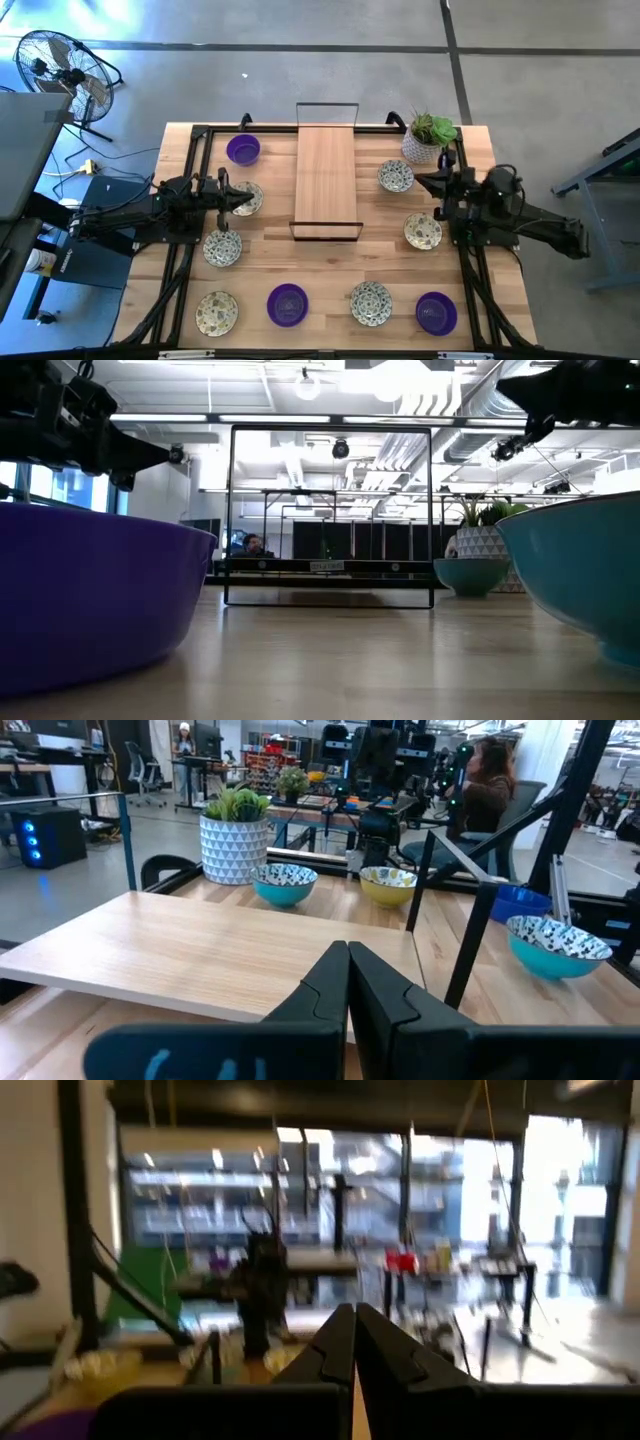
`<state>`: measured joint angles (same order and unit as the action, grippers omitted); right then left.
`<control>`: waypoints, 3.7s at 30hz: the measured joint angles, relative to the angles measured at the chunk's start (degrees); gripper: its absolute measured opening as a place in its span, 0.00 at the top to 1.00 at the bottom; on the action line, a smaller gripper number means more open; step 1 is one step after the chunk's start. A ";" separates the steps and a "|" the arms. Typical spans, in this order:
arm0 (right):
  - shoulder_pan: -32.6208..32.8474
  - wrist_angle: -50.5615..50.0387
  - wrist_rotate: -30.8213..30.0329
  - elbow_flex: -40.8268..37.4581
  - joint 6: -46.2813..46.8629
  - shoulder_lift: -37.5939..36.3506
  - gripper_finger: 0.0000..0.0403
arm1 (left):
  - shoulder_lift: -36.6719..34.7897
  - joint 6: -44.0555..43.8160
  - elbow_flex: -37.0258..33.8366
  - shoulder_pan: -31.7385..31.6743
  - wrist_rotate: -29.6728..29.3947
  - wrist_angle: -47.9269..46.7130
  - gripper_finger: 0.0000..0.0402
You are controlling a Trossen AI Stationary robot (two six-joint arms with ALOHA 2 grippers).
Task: Pick & Place Mini bowls
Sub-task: Put the top right blue patterned bowl on the shelf
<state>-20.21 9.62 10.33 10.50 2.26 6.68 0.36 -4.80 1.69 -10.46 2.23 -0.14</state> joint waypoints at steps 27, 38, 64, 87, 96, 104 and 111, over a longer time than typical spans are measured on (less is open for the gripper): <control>0.00 -14.92 -12.24 11.50 0.24 31.11 0.63 | 0.00 0.44 0.02 0.00 -8.65 0.16 1.00; 5.47 -16.26 -21.44 11.63 -1.08 36.34 0.62 | 0.02 0.44 0.02 0.00 -9.34 0.26 1.00; 7.58 -38.69 -28.46 27.03 0.09 56.02 0.53 | 0.02 2.99 0.02 0.00 -10.31 0.44 1.00; 6.69 -42.62 -30.50 27.10 -5.32 71.37 0.59 | 0.02 2.86 0.02 0.00 -10.20 0.18 1.00; 4.52 -40.66 -30.26 27.10 -6.68 74.29 0.82 | 0.02 2.84 0.02 -0.02 -10.18 0.15 1.00; 4.57 -40.22 -31.28 27.65 -7.41 72.78 0.97 | 0.02 2.82 0.02 0.00 -10.18 0.11 1.00; 4.59 -46.10 -26.29 35.13 -6.84 70.64 0.93 | 0.02 2.82 0.02 0.00 -10.18 0.11 1.00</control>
<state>-15.62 -36.47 -15.96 45.63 -4.58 77.32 0.38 -1.98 1.72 -10.46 -7.94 -0.03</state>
